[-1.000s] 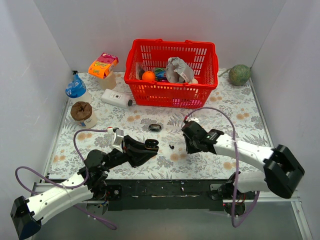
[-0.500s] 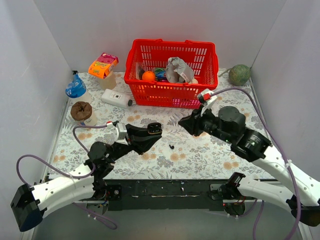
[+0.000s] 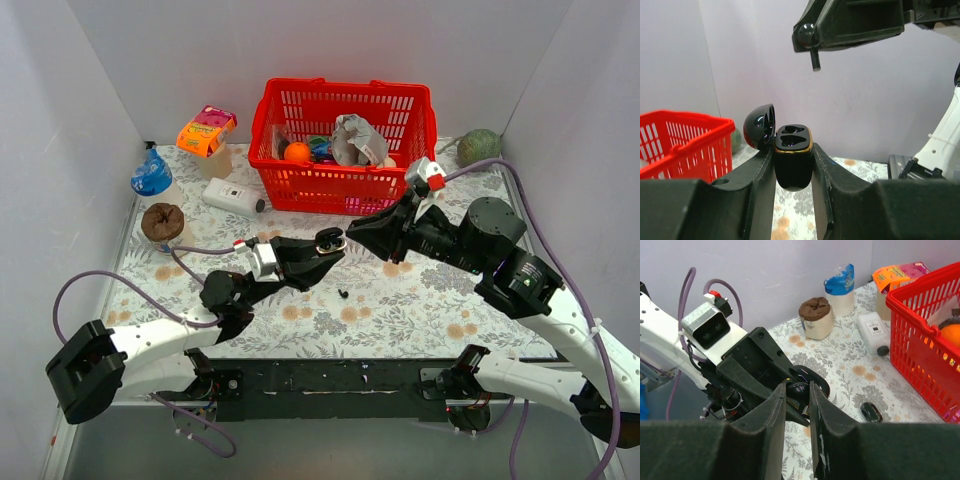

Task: Insert the wireless bluetooth earbuds into the charging case
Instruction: Place the earbud in the charging case.

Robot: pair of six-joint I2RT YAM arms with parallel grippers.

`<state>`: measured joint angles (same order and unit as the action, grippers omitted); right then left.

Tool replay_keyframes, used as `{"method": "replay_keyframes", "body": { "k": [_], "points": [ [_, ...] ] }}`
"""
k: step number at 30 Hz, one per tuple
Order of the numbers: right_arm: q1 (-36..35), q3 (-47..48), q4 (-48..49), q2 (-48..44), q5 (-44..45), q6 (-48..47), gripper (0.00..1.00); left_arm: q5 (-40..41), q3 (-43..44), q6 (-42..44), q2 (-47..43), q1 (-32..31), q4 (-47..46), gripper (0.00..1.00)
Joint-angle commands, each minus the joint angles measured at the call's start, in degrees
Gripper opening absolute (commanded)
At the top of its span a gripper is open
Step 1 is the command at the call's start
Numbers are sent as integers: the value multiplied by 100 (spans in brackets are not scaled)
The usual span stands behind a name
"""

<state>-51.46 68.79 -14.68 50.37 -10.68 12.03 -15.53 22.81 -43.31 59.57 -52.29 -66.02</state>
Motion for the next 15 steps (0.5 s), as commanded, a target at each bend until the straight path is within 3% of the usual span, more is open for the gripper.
{"method": "replay_keyframes", "body": {
  "k": [1, 15],
  "points": [
    [-31, 537, 448, 157, -251, -113, 1, -354, 636, 253, 370, -9, -719, 0],
    [-66, 1118, 264, 632, -295, -597, 1, -583, 1490, 139, 1118, -9, -992, 0]
  ]
}}
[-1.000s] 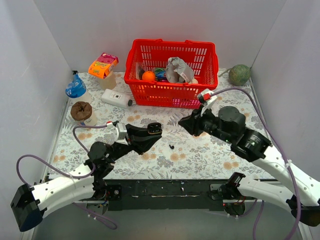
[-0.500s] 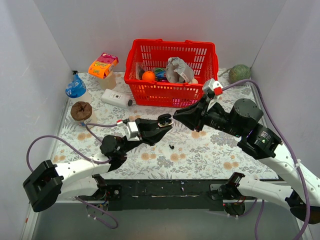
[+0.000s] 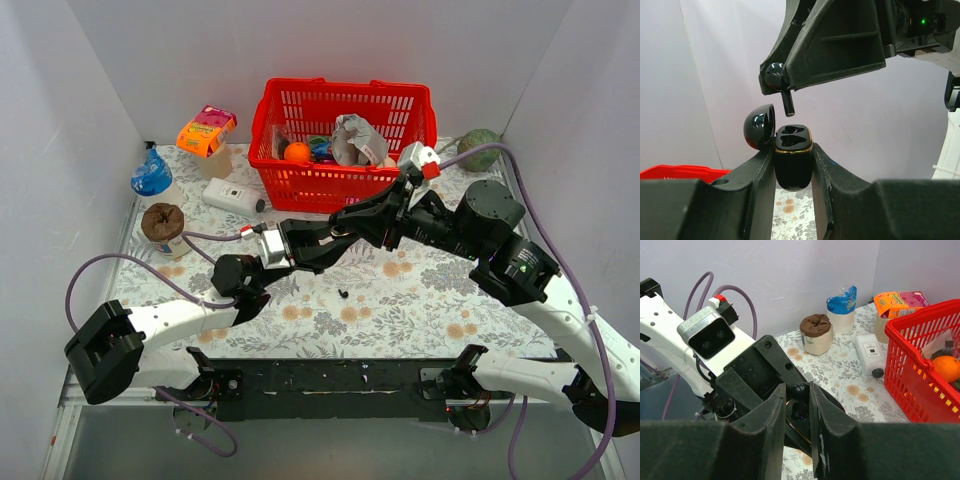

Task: Insert the wireless bluetooth earbuds into the charging case
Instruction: Place the earbud in the charging case.

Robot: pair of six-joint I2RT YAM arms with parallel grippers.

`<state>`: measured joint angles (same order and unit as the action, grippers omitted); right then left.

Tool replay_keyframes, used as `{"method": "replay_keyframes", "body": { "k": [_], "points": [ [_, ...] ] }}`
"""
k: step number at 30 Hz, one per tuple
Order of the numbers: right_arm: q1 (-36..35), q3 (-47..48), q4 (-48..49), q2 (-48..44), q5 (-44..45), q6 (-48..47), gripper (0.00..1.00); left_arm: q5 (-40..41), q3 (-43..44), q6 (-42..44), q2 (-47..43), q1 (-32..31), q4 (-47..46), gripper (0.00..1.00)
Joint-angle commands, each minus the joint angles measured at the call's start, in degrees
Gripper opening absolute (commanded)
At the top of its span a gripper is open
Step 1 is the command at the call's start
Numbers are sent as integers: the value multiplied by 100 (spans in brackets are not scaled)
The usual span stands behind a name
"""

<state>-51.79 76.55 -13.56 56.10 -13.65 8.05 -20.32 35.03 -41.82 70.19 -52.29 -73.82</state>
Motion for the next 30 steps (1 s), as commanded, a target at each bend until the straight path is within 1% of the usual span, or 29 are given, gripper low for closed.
{"method": "replay_keyframes", "body": {
  "k": [1, 8, 12, 22, 30],
  "points": [
    [-33, 334, 170, 68, 3, -199, 1, -87, 329, -36, 82, -9, -212, 0],
    [-59, 202, 293, 121, 248, -173, 1, 229, 408, -388, 144, -9, 16, 0],
    [-68, 123, 293, 121, 319, -199, 1, 274, 391, -449, 117, -9, 227, 0],
    [-130, 26, 284, 182, 372, -216, 1, 388, 391, -572, 82, -9, 324, 0],
    [-182, 9, 170, 253, 503, -234, 1, 502, 505, -669, 3, -9, 720, 0]
  ]
}}
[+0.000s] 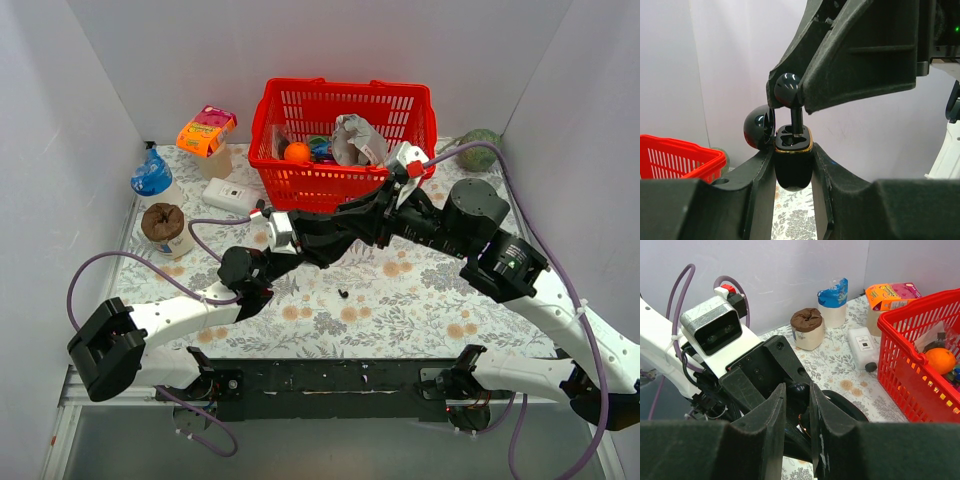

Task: Insert the wireless bluetooth earbuds into the charging case
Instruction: Place the earbud in the charging case.

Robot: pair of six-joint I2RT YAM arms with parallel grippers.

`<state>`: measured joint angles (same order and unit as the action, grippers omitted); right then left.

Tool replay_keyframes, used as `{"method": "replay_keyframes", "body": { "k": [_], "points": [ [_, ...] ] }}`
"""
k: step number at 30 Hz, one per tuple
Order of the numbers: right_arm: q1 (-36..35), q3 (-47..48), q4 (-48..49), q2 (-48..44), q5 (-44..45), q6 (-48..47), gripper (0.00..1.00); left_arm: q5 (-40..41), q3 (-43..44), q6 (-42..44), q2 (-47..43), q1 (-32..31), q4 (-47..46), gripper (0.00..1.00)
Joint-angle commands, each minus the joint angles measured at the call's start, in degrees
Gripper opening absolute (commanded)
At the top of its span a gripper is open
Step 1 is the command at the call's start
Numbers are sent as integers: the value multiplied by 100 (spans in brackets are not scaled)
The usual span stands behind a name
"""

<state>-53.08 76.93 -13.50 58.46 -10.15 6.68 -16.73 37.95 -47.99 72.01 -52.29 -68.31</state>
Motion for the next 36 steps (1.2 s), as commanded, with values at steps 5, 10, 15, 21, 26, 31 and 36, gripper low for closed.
{"method": "replay_keyframes", "body": {
  "k": [5, 10, 15, 21, 26, 31, 36],
  "points": [
    [-88, -72, 119, -1, 250, -105, 1, 196, 160, -35, -240, -9, 178, 0],
    [-115, -134, 84, -45, 338, -105, 1, 223, 107, -18, -292, -9, 178, 0],
    [-124, -116, 49, -45, 426, -123, 1, 223, 63, 0, -301, -9, 143, 0],
    [-124, -125, -4, -54, 479, -149, 1, 232, 54, 35, -319, -9, 143, 0],
    [-141, -169, -39, -62, 479, -140, 1, 223, 63, 35, -319, -9, 152, 0],
    [-141, -196, -83, -71, 505, -149, 1, 232, 63, 52, -319, -9, 152, 0],
    [-141, -169, -144, -45, 470, -175, 1, 240, 54, 61, -319, -9, 160, 0]
  ]
}}
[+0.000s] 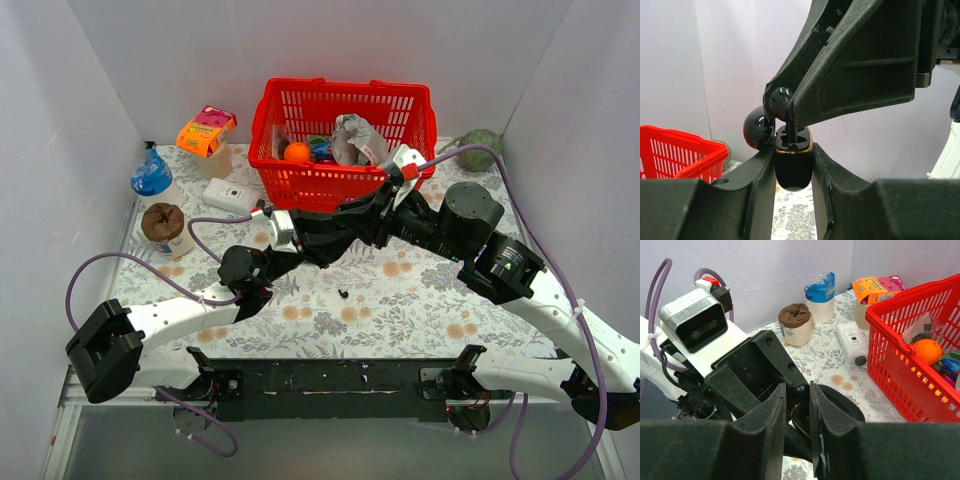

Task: Insert the wireless bluetooth earbuds into the charging case
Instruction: Place the earbud in the charging case.

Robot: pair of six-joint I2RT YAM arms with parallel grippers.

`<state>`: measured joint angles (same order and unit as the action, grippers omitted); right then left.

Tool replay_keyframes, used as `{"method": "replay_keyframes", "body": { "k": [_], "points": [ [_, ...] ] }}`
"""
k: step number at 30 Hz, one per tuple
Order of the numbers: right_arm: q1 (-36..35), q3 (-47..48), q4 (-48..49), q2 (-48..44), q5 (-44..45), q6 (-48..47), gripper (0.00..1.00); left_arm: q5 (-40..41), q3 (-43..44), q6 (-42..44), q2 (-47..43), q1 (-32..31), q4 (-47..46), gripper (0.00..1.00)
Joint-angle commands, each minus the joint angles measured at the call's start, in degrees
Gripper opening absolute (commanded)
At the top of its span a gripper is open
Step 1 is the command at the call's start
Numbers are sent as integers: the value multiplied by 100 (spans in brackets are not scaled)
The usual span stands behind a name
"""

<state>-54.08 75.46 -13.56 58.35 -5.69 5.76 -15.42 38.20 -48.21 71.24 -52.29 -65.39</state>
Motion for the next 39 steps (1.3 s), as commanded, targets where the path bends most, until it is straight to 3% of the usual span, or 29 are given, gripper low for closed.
{"method": "replay_keyframes", "body": {
  "k": [1, 24, 25, 28, 30, 32, 34, 39],
  "points": [
    [-49, -14, -164, -17, 24, -101, 1, 109, 39, 83, -242, -9, -124, 0],
    [-67, 100, -445, 36, 77, -119, 1, 101, 30, 127, -260, -9, -115, 0],
    [-67, 109, -463, 62, 103, -58, 16, 109, 30, 127, -260, -9, -115, 0],
    [-67, 162, -489, 63, 261, 57, 43, 92, 21, 127, -278, -9, -106, 0],
    [-67, 205, -533, 63, 437, 171, 50, 101, 13, 127, -286, -9, -106, 0],
    [-67, 241, -560, 36, 543, 267, 64, 109, -23, 127, -304, -9, -106, 0],
    [-67, 302, -586, 28, 727, 312, 70, 127, -49, 127, -321, -9, -97, 0],
    [-67, 513, -700, -78, 1070, 417, 77, 188, -110, 118, -357, -9, -62, 0]
  ]
}}
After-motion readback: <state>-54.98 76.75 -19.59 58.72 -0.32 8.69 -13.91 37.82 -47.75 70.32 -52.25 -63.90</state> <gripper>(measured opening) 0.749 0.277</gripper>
